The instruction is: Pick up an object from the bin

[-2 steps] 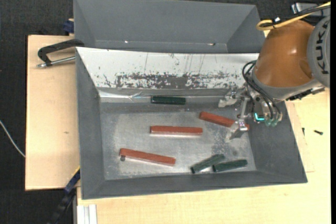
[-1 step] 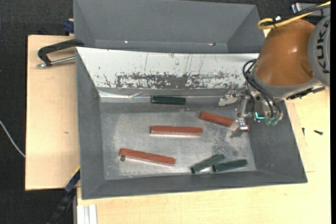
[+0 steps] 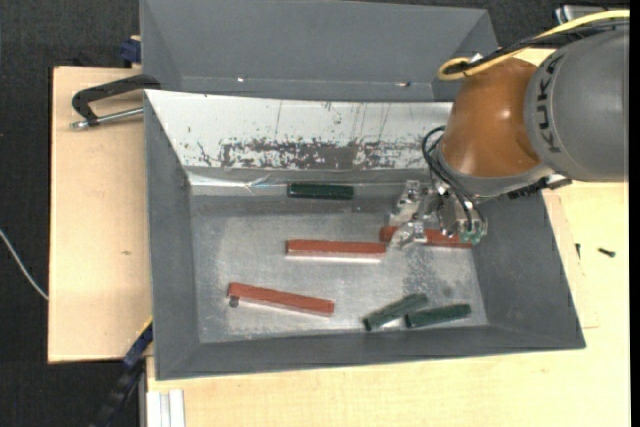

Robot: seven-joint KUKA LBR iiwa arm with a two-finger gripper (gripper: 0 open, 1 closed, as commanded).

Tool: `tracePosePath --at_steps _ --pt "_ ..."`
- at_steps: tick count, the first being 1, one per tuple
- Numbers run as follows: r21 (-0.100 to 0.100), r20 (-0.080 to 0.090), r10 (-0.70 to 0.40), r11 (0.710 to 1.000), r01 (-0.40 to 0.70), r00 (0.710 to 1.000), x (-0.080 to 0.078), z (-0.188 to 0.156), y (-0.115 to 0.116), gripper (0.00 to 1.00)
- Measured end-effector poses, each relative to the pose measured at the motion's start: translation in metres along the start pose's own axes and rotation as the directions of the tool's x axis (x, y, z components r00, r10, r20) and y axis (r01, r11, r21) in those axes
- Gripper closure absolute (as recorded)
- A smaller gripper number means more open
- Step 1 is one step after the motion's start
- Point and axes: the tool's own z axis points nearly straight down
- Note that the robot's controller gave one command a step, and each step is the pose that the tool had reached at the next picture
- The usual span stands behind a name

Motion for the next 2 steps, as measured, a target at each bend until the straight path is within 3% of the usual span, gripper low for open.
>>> tracePosePath --at_steps 1,2 --pt "0.0 0.0 0.0 1.0 0.0 1.0 0.0 0.0 0.0 1.0" --pt "0.0 0.0 0.01 1.0 -0.01 1.0 -0.002 -0.139 0.015 1.0"
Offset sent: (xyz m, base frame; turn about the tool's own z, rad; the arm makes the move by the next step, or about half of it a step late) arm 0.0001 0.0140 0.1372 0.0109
